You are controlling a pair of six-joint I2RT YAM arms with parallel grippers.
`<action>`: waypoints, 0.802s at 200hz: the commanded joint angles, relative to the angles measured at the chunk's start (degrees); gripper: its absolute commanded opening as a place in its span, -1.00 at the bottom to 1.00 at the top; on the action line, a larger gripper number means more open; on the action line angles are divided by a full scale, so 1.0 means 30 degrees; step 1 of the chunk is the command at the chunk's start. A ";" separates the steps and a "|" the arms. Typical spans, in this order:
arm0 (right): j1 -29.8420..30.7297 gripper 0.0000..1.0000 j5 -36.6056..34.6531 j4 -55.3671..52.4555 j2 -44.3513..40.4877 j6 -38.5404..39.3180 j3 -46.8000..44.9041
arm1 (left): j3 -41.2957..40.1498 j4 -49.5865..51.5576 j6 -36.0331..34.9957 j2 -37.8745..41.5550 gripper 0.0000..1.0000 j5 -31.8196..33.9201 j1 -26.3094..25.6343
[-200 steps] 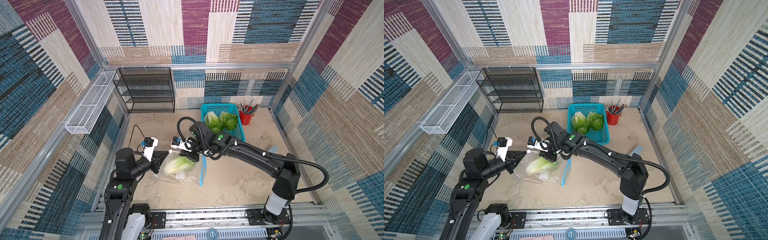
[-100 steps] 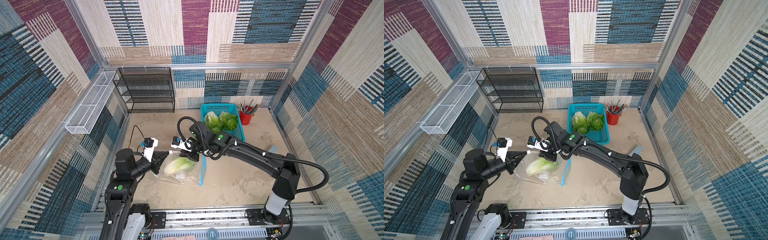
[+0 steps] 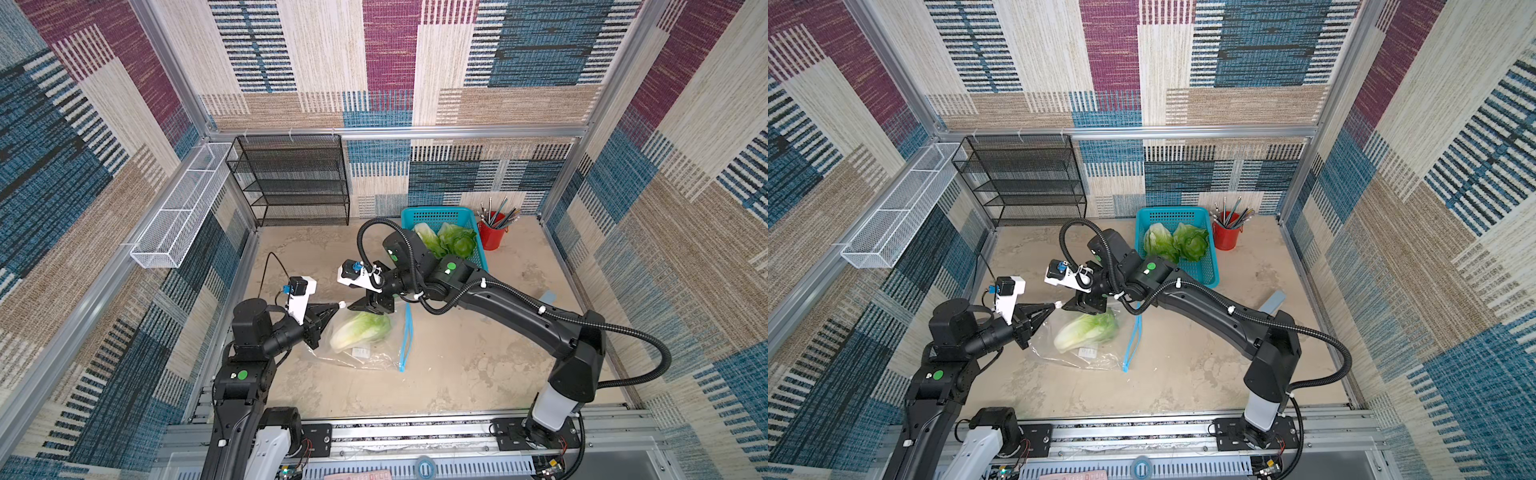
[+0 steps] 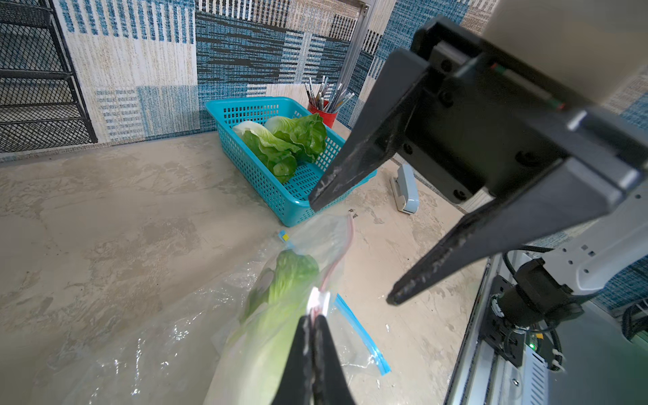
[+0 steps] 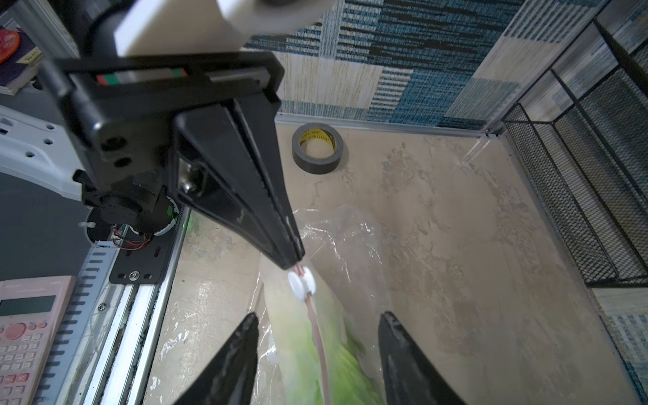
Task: Open the zip-top bag and take out the chinese cabbages
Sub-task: Adjust the zipper food storage bag in the zipper food storage bag, then unzip the zipper on the zipper food storage bag.
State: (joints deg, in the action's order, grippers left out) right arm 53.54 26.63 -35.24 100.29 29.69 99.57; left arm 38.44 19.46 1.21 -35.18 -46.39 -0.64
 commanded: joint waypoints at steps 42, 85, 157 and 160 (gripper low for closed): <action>0.0007 -0.24 0.2481 -0.1270 0.1669 0.1058 0.1879 | -0.0139 -0.0888 0.0387 0.0037 -1.00 -0.0446 0.0003; -0.0026 -0.34 0.3087 -0.1457 0.1728 0.1320 0.1835 | -0.0178 -0.0863 0.0328 0.0103 -1.00 -0.0340 0.0000; -0.0498 -0.37 0.3616 -0.1809 0.2244 0.1473 0.2079 | -0.0275 -0.0950 0.0328 0.0269 -1.00 -0.0731 -0.0008; -0.0524 -0.37 0.3652 -0.1815 0.2252 0.1470 0.2116 | -0.0291 -0.0951 0.0328 0.0275 -1.00 -0.0740 0.0008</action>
State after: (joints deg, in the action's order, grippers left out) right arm 52.40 35.57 -40.47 106.63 33.47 105.01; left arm 37.89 18.83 1.56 -34.50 -46.89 -0.64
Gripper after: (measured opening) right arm 0.315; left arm 0.056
